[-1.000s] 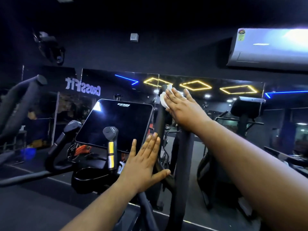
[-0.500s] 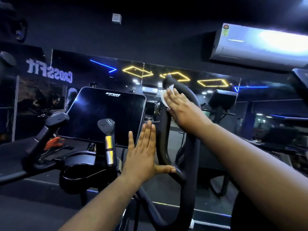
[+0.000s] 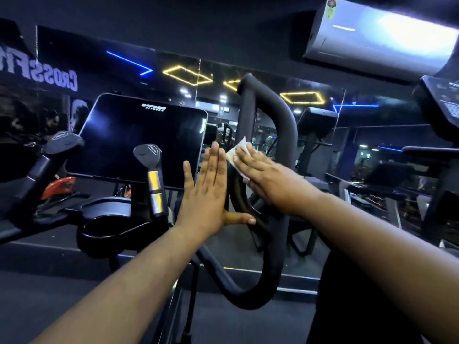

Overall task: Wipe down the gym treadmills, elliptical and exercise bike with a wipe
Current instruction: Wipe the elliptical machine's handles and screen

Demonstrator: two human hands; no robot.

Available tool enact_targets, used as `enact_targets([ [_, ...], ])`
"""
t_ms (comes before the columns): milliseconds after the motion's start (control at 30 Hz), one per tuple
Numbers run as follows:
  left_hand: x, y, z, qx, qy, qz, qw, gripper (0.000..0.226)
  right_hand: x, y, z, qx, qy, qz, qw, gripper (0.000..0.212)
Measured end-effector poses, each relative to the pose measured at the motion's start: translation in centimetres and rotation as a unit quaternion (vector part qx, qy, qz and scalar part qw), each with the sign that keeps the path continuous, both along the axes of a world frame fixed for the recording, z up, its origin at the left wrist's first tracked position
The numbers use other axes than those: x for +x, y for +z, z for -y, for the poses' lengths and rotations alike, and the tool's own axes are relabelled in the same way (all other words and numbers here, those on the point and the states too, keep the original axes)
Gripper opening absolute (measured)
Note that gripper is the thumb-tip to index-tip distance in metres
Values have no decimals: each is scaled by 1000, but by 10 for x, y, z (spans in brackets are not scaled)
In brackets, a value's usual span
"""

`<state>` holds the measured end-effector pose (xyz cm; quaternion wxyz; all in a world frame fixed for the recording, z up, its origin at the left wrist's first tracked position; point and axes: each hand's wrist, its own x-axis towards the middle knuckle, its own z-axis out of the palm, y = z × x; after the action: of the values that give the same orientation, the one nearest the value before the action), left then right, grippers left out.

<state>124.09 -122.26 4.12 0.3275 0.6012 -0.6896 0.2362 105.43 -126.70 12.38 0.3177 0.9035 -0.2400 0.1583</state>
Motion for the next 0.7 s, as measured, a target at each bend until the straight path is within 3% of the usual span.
enact_targets([
  [167, 18, -10, 1, -12, -71, 100, 992, 148, -13, -72, -19, -37, 31, -39, 998, 56],
  [300, 28, -13, -3, 15, -53, 181, 982, 142, -48, -105, -31, -92, 44, -58, 993, 51],
  [433, 21, -12, -2, 13, -22, 204, 979, 138, -48, -97, -25, -124, -16, 41, 991, 50],
  [567, 12, -15, 0, -17, -15, 250, 968, 133, -23, -127, -29, -109, -72, 117, 985, 59],
  [700, 7, -28, -1, -25, -13, 282, 959, 131, -56, -164, -36, -154, -20, 70, 985, 51],
])
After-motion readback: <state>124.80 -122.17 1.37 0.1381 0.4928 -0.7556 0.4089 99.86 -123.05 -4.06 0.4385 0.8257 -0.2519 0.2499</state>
